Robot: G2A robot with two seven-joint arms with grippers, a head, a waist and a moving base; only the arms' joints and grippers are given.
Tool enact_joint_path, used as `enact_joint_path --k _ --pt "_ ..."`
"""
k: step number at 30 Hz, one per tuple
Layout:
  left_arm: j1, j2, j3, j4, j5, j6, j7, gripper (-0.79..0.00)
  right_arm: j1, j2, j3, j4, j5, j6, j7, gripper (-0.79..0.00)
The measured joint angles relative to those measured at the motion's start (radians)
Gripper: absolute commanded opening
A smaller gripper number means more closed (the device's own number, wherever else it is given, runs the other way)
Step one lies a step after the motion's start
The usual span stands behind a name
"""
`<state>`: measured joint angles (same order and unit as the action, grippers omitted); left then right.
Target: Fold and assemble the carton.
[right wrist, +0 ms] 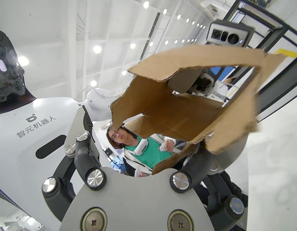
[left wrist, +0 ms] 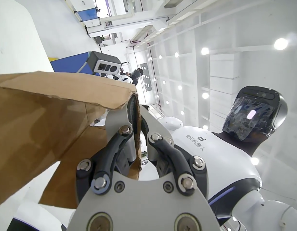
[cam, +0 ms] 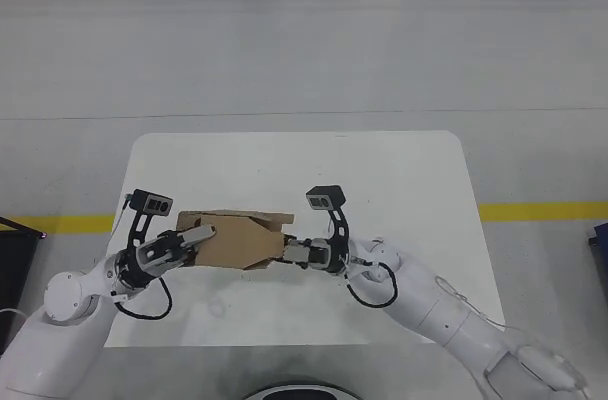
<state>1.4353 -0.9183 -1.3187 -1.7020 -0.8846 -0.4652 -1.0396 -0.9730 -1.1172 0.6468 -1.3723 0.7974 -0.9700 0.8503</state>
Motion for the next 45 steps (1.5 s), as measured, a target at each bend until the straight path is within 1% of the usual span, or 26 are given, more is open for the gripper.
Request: enact_joint_path --k 3,8,10,14,16,22,26,30,33,36,39,45 --pt "0.000 0.000 0.000 0.000 0.000 0.000 0.000 -0.785 -0.006 0.010 0.022 0.019 -0.020 -0.038 -0.038 0.000" --pt "0.004 0.000 0.003 -0.008 0.014 0.006 0.003 -0.785 -0.006 0.010 0.022 0.019 -0.021 -0.038 -0.038 0.000" --pt "0.013 0.000 0.004 -0.021 0.048 0.011 -0.004 -0.785 -0.009 0.009 0.024 0.010 -0.018 -0.027 -0.047 0.000" --pt "0.032 0.000 0.002 -0.035 0.099 0.026 -0.028 -0.785 0.001 -0.006 0.040 -0.005 -0.066 0.017 -0.129 0.000" --pt "0.037 0.001 -0.001 -0.040 0.116 0.028 -0.033 -0.785 0.005 -0.015 0.034 -0.011 -0.059 0.021 -0.134 0.000" --pt "0.055 0.002 -0.015 -0.054 0.117 0.054 -0.070 -0.785 0.018 -0.039 0.015 0.011 0.027 0.028 -0.075 0.000" --pt "0.067 0.002 -0.038 -0.062 0.114 0.047 -0.082 -0.785 0.014 -0.049 0.041 0.070 0.096 -0.010 -0.068 0.000" --pt "0.087 0.003 -0.073 -0.065 0.086 0.028 -0.091 -0.785 -0.008 -0.046 0.081 0.101 0.127 -0.041 -0.044 0.000" --pt "0.102 0.005 -0.091 -0.069 0.074 0.032 -0.116 -0.785 -0.030 -0.040 0.111 0.082 0.125 -0.038 -0.037 0.000" --pt "0.108 0.006 -0.091 -0.075 0.089 0.053 -0.154 -0.785 -0.047 -0.037 0.124 0.044 0.122 -0.015 -0.015 0.000" --pt "0.103 0.005 -0.082 -0.078 0.093 0.075 -0.179 -0.785 -0.047 -0.043 0.112 0.020 0.138 0.024 0.024 0.000" --pt "0.075 -0.004 -0.063 -0.071 0.069 0.062 -0.158 -0.785 -0.028 -0.073 0.056 -0.008 0.262 0.148 0.148 0.000"
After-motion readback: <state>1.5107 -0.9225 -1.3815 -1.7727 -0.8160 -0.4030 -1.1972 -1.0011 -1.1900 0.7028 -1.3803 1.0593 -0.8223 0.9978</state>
